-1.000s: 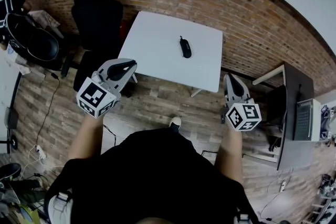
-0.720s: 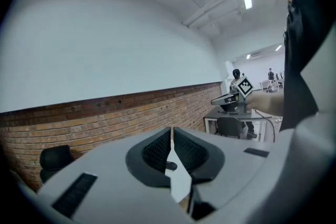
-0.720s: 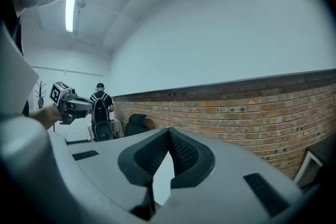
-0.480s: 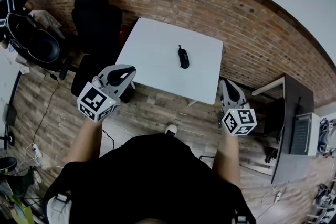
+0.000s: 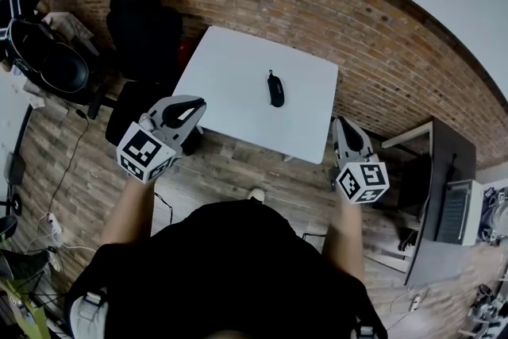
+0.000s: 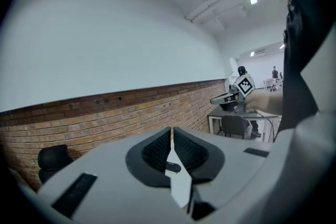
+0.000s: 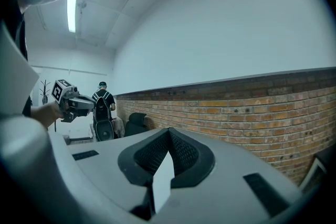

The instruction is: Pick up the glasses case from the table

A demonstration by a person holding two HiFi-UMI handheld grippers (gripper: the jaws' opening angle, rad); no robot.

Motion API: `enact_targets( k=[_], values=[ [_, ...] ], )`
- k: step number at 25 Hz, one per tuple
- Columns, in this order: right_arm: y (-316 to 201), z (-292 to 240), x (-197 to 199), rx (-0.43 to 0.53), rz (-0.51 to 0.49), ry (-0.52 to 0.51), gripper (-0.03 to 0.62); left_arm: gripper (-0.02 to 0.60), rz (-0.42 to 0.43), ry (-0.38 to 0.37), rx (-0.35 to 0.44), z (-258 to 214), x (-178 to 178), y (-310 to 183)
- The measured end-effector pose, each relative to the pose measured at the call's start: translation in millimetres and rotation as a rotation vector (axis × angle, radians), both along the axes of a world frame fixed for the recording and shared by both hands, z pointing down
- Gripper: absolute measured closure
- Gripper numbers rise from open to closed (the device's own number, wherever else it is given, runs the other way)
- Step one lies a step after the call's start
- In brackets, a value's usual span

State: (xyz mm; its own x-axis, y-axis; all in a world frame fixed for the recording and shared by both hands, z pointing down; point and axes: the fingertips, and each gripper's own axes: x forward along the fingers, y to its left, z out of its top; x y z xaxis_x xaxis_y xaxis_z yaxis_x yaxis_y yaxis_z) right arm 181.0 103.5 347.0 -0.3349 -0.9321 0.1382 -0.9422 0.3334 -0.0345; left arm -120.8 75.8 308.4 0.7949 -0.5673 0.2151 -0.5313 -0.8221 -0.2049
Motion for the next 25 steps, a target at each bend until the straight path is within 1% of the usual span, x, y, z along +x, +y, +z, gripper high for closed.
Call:
enact_targets(
  k=[6,14,19,25],
  values=[
    [-16,4,13,-0.003,-0.015,-0.017,0.580,0.557,-0.015,-0.007,-0.005,2,12,-14],
    [-39,8,35,-0.011,-0.038,-0.031,0.580,0.557,-0.030,-0.019,-0.012,4,36,-31],
    [-56,11,47,-0.018,-0.059,-0.037,0.580,0.557,-0.037,-0.033,-0.034,10,52,-42],
    [-74,15,58,-0.026,-0.101,-0.051,0.580,0.557,-0.057,-0.043,-0.042,13,68,-55]
  ],
)
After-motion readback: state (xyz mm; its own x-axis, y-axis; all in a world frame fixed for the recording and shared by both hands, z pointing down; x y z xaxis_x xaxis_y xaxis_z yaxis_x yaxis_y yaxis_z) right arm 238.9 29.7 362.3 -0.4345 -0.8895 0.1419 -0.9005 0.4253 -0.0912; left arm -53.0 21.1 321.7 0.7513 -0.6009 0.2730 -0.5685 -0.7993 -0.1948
